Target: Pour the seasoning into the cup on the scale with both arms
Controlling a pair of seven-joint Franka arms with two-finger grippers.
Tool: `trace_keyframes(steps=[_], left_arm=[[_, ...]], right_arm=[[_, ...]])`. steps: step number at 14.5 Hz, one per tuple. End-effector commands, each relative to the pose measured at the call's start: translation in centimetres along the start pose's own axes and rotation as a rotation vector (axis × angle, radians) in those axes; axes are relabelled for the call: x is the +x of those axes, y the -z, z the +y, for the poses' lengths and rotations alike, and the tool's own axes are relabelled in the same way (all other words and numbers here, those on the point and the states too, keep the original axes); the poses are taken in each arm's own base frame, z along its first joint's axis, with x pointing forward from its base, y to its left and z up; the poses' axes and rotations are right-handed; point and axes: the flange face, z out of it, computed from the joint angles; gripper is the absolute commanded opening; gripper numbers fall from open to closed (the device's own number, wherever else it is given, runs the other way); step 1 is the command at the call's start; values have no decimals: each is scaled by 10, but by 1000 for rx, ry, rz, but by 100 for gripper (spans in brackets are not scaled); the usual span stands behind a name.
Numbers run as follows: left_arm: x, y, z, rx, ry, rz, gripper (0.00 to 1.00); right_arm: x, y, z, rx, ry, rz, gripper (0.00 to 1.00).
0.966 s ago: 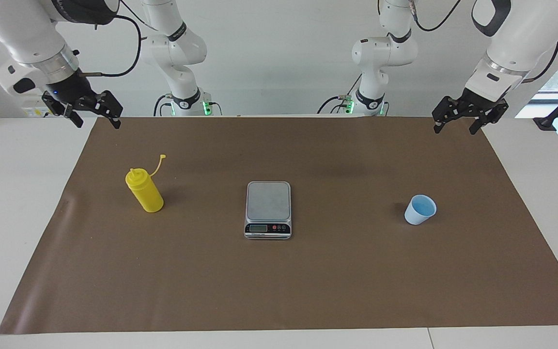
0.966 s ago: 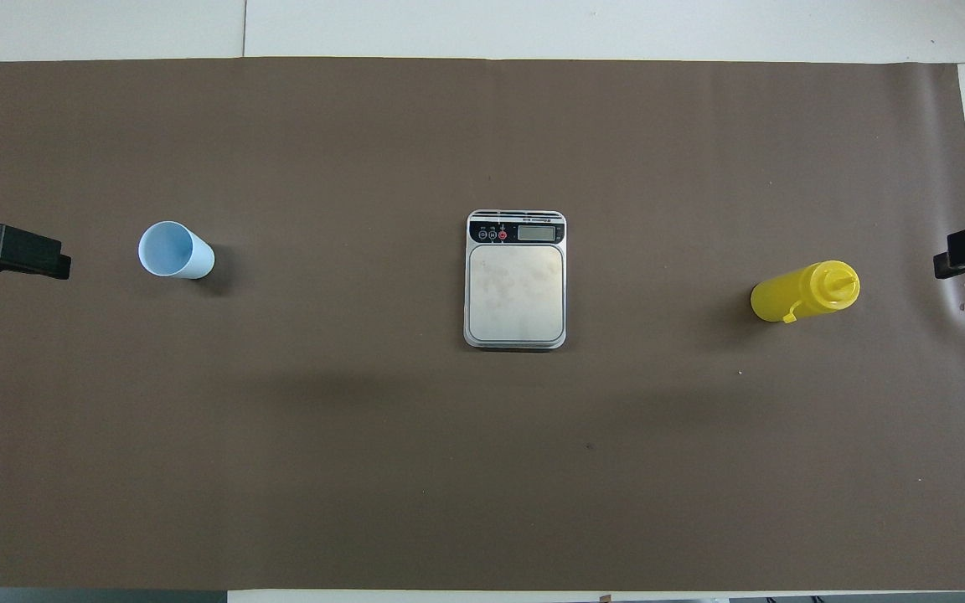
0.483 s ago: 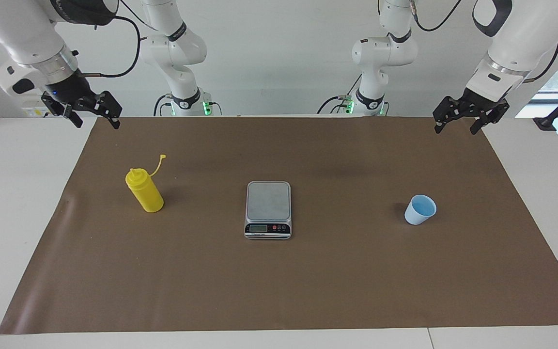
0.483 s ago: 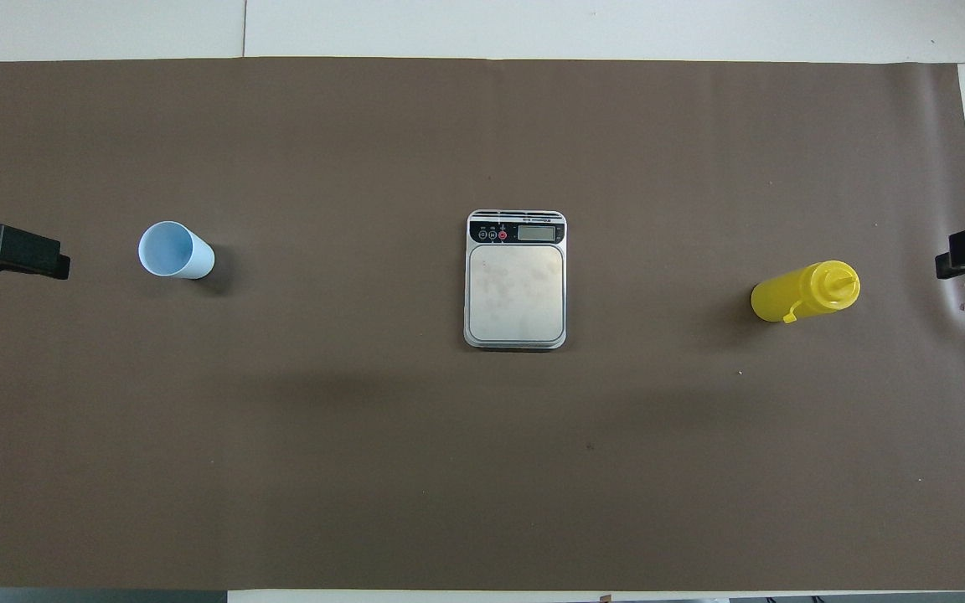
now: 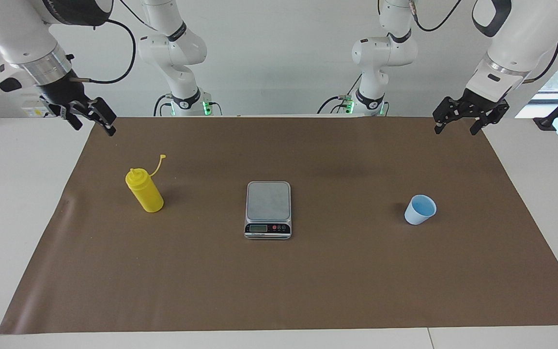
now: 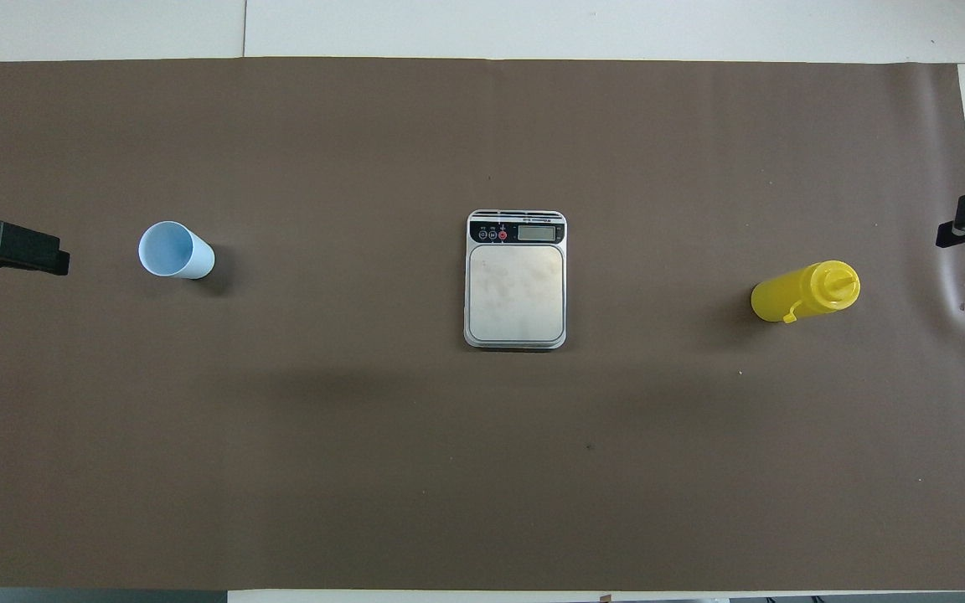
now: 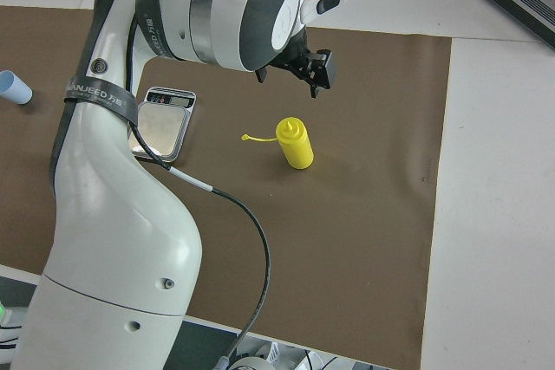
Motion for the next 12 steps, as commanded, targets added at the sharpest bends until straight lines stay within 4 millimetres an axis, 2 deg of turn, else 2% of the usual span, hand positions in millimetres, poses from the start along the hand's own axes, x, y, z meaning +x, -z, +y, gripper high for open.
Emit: trace_keyframes(steps=[1, 3, 5, 6, 8, 9, 10, 11, 12], left_arm=[[22, -25, -7, -9, 4, 31, 100], [35, -61, -7, -7, 4, 55, 100], [50, -104, -9, -6, 0, 48, 100], [58, -124, -10, -7, -7, 40, 100], [65, -159, -13, -6, -31, 47, 100], [66, -179, -14, -5, -36, 50, 100], [64, -197, -15, -4, -35, 56, 100], [60, -212, -26, -1, -24, 68, 100], [56, -225, -31, 0, -27, 67, 100]], right_arm=[[15, -10, 21, 85, -208, -22, 100], [40, -20, 45, 136, -316, -62, 100], [81, -45, 75, 172, -552, -170, 100], [100, -49, 93, 212, -660, -215, 100], [121, -71, 119, 279, -789, -296, 100], [123, -74, 133, 327, -836, -322, 100], [127, -88, 142, 351, -894, -373, 100], [138, -119, 167, 407, -969, -459, 100], [147, -158, 194, 456, -1025, -563, 100]])
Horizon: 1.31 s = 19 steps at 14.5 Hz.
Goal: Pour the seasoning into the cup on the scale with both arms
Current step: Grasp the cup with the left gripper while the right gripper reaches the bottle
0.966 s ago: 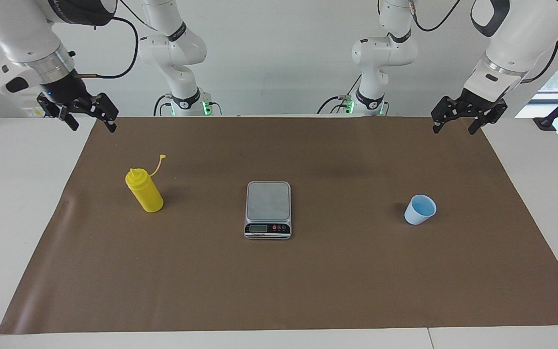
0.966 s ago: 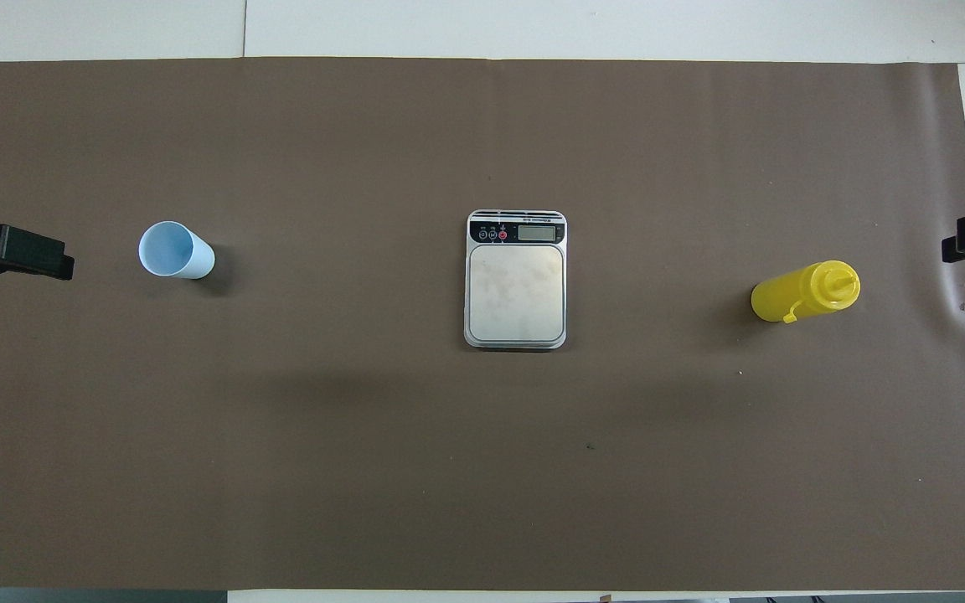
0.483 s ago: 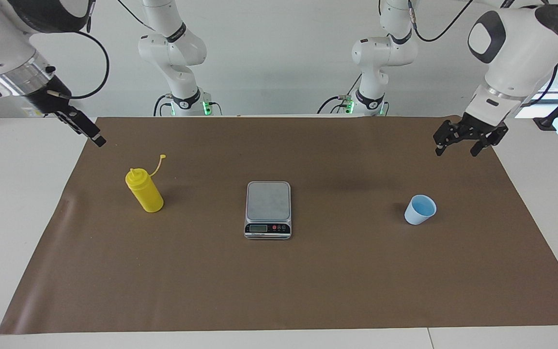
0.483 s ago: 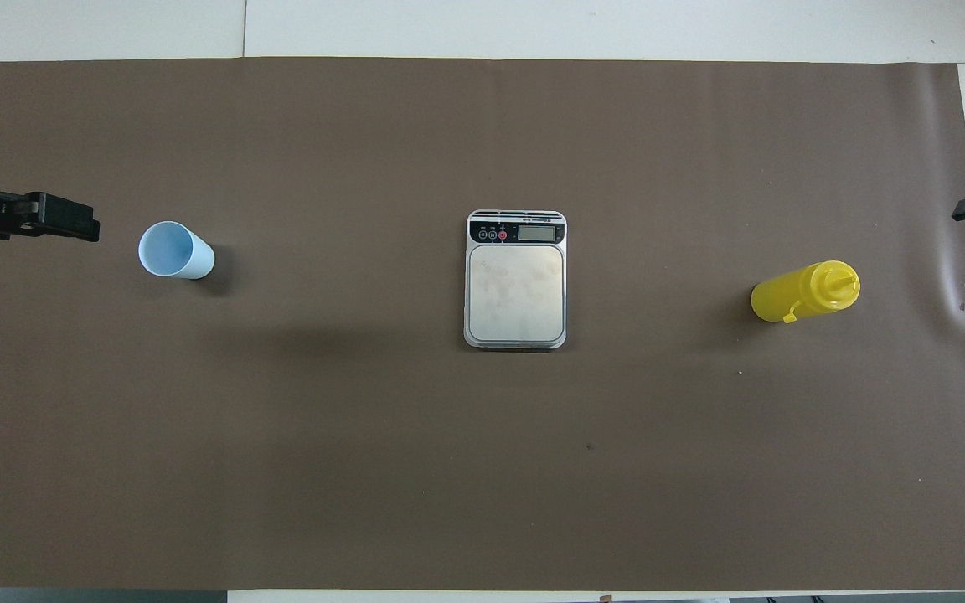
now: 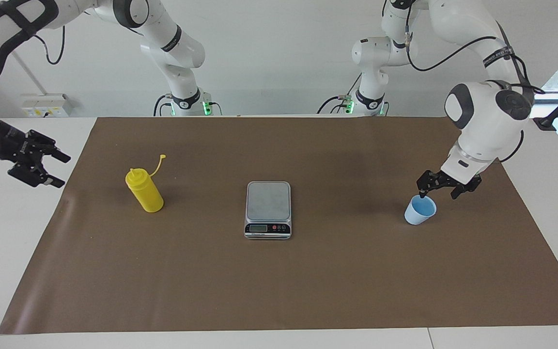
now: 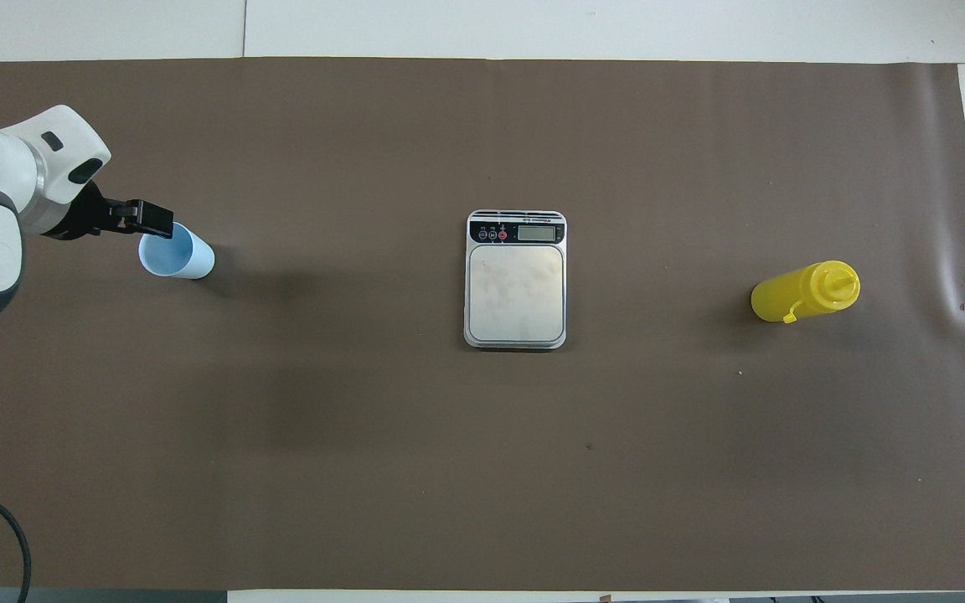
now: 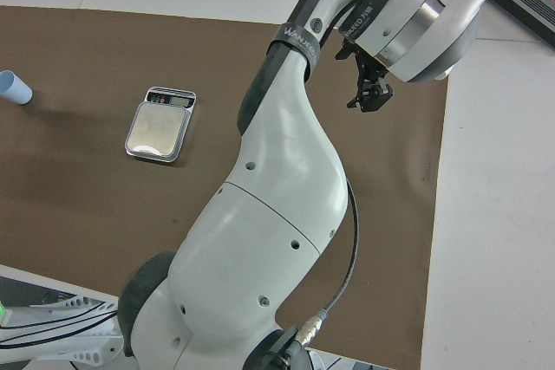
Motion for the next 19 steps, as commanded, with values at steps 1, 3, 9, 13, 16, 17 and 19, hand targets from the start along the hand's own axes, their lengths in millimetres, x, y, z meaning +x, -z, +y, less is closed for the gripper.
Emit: trace_keyframes(steps=[1, 3, 9, 13, 16, 17, 19], left_arm=[[-22, -31, -19, -4, -16, 14, 100], [-30, -44, -37, 0, 3, 25, 100], [-40, -66, -31, -13, 160, 66, 0], [-42, -65, -24, -17, 186, 69, 0], [-36, -22, 11, -27, 172, 77, 0], [-31, -13, 38, -32, 164, 80, 0], [-21, -2, 88, -40, 213, 97, 0]], right_arm=[[88, -33, 20, 50, -180, -209, 100], [86, -50, 14, 42, -223, -247, 100], [114, -128, 45, 44, -296, -425, 100], [118, -161, 62, 69, -288, -477, 100], [107, -193, 65, 69, -320, -486, 100], [103, -203, 66, 74, -332, -498, 100], [94, -217, 68, 74, -348, -513, 100]])
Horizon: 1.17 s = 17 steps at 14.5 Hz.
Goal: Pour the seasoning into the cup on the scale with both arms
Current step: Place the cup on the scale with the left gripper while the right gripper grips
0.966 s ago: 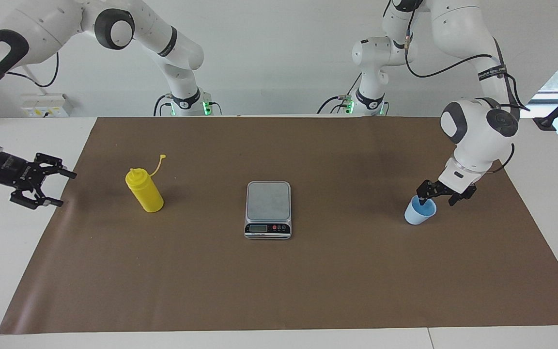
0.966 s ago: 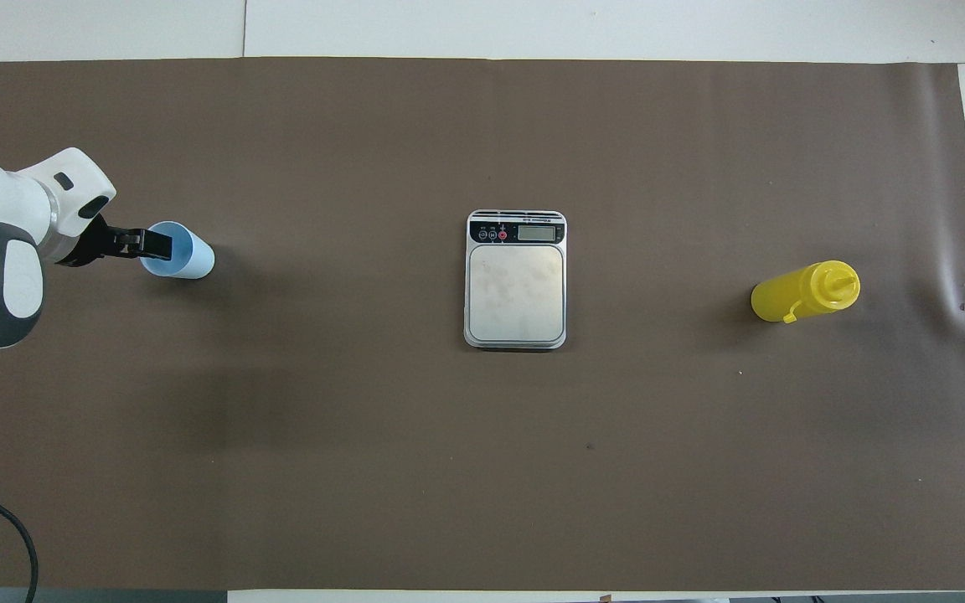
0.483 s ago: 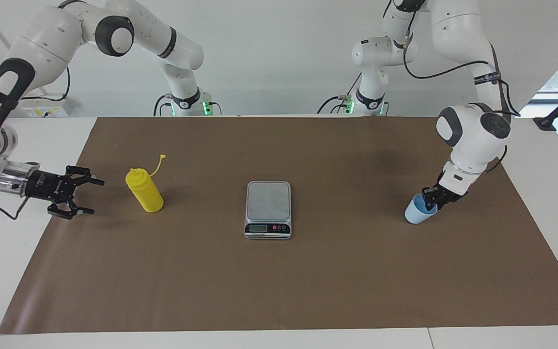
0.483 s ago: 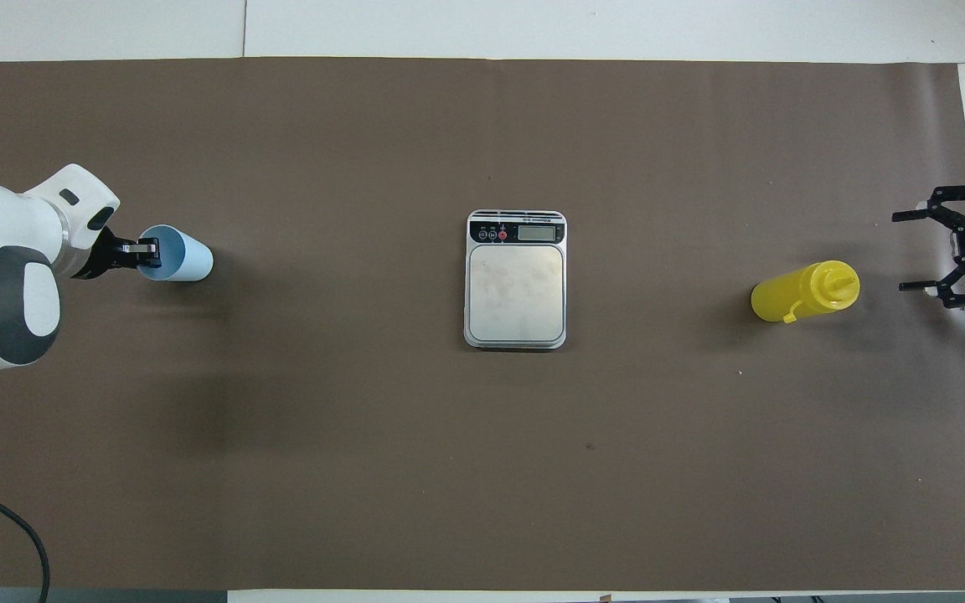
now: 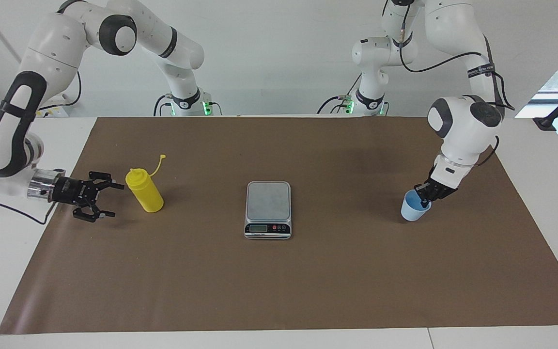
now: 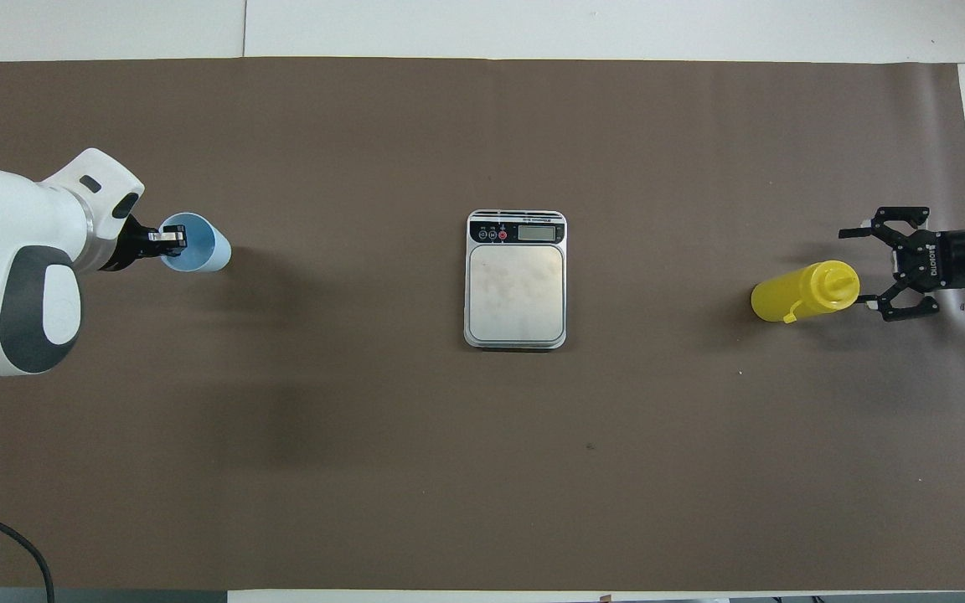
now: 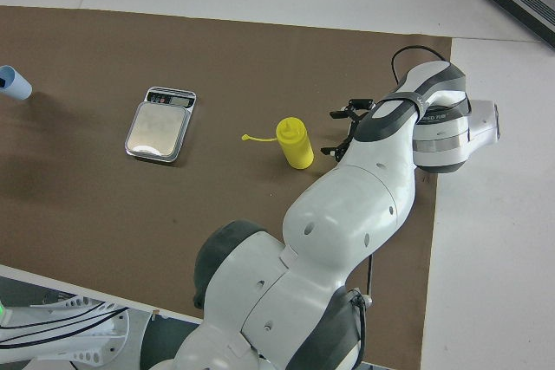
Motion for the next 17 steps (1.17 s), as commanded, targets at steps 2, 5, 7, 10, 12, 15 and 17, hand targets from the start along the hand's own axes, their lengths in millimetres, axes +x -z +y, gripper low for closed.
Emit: trace_keyframes(steps=[2, 5, 7, 10, 12, 15, 17], left_arm=[[-11, 21, 104, -16, 52, 19, 0], [-21, 18, 202, -23, 81, 19, 0], [-32, 22, 253, -5, 90, -14, 0], [-59, 15, 316, -11, 114, -30, 0], [-77, -7, 351, -3, 117, -48, 0], [-80, -20, 365, -13, 133, -48, 0], [-82, -18, 372, -46, 126, -28, 0]], right_arm=[[-14, -28, 9, 14, 13, -24, 100], [-18, -44, 8, -8, 46, -29, 100], [-16, -44, 12, -6, 62, -34, 100], [-14, -39, 14, -4, 62, -39, 100], [-11, -43, 19, -10, 55, -44, 100], [-10, -48, 29, -11, 58, -50, 100], [-11, -50, 32, -14, 55, -53, 100]])
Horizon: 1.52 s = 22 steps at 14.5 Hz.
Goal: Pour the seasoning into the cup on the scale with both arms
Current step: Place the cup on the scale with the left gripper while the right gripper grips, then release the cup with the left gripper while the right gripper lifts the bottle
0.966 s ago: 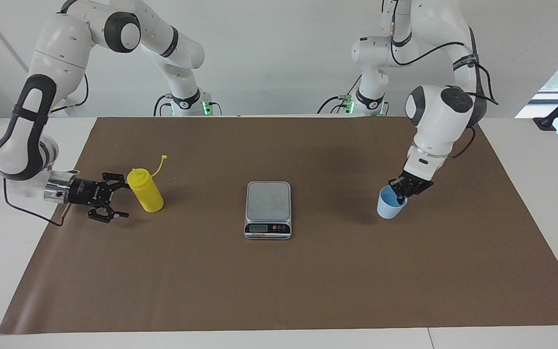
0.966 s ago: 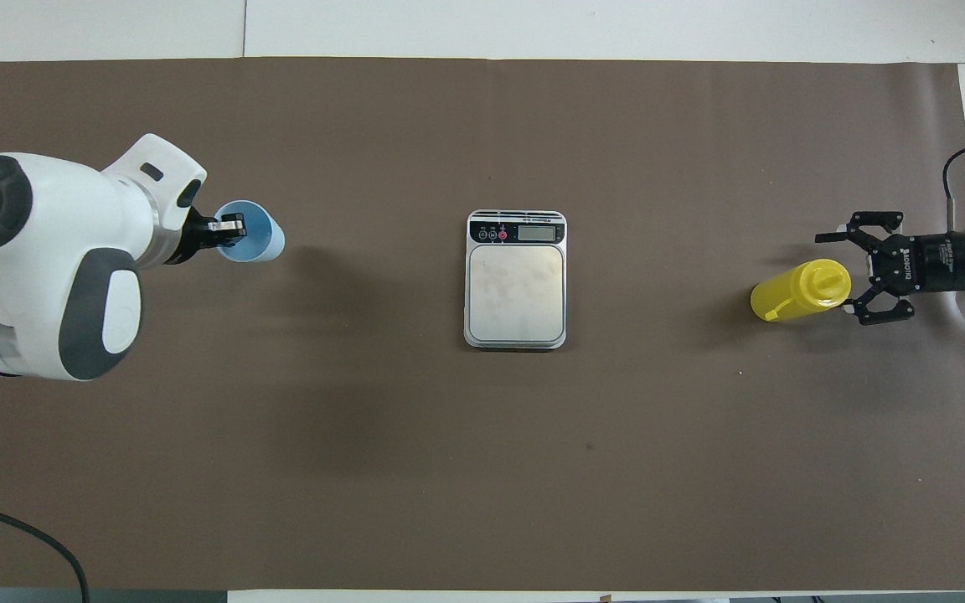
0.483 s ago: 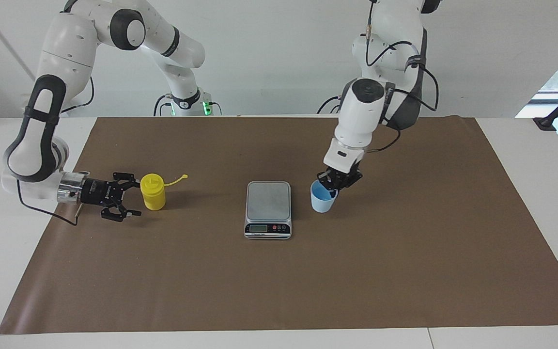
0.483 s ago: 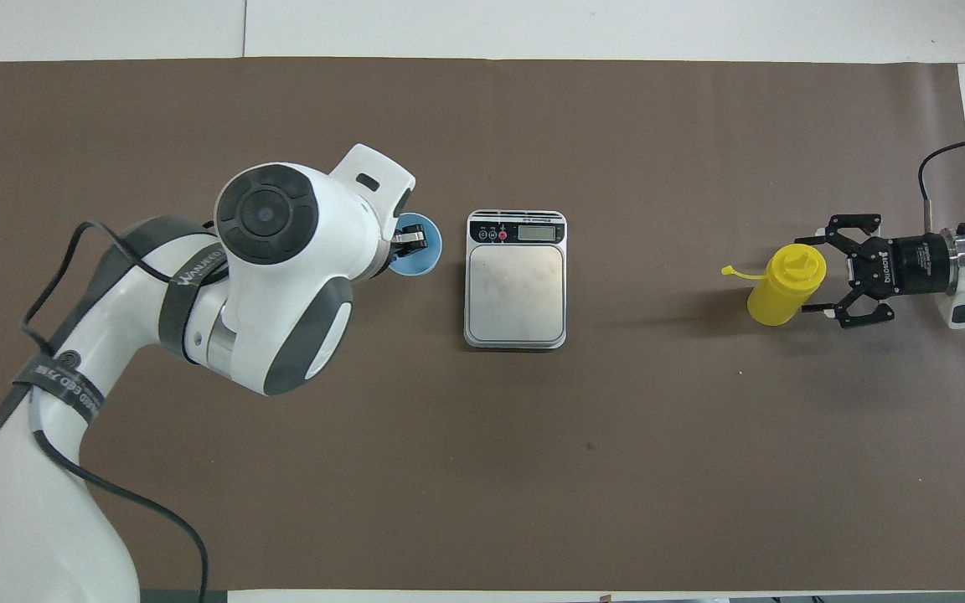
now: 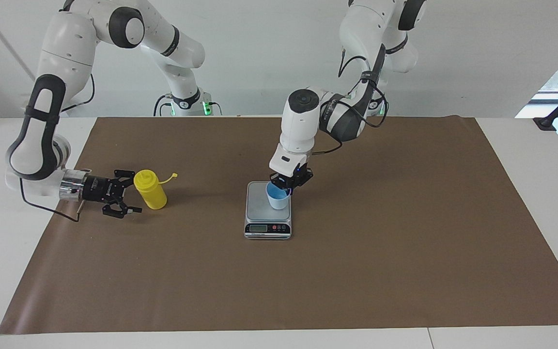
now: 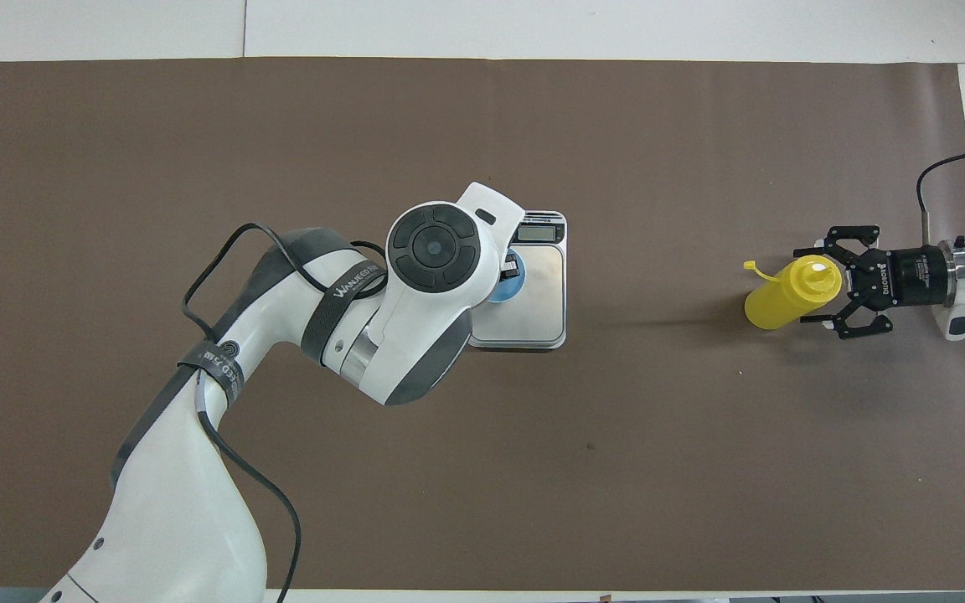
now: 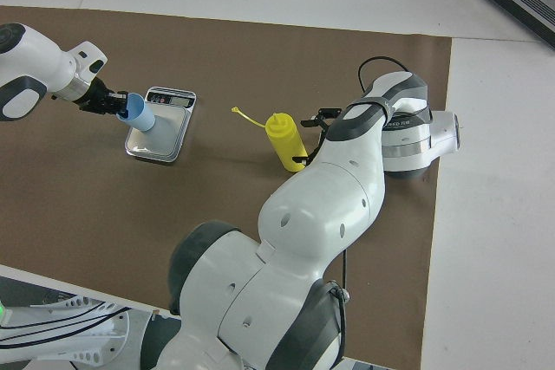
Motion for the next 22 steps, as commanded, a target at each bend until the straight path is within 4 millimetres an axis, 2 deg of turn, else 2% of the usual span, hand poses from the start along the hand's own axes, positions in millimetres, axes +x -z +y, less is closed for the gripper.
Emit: trace_keyframes(steps=[1, 3, 4, 5, 6, 9, 12, 14, 17, 19, 20, 22], left_arm=[[-6, 3, 13, -17, -11, 23, 0], [-9, -1, 13, -12, -19, 19, 0], [-9, -1, 14, -18, -19, 24, 4], [-8, 0, 14, -23, -19, 28, 55], [-8, 0, 14, -22, -23, 27, 100], [-14, 11, 14, -22, -31, 27, 100], [-13, 48, -11, -31, -7, 42, 100], [-6, 62, -40, -9, 2, 34, 100], [18, 74, -94, 30, -37, 9, 100], [37, 78, -135, 73, -74, -37, 100], [49, 86, -155, 79, -102, -44, 100], [70, 100, -193, 80, -129, -39, 100]], right_arm=[[-7, -3, 11, 26, 18, -14, 100], [-5, -5, 14, 23, 11, -18, 100], [-7, -7, 15, 22, 17, -18, 100], [-7, -11, 20, 19, 16, -25, 100], [-7, -13, 25, 26, 17, -20, 100], [-3, -16, 26, 41, 26, -3, 100], [-1, -23, 25, 61, 22, 1, 100], [2, -25, 27, 70, 35, 12, 100], [12, -28, 33, 85, 40, 35, 99], [12, -29, 33, 88, 43, 43, 99], [11, -37, 31, 79, 47, 53, 99], [10, -40, 30, 75, 48, 55, 96]])
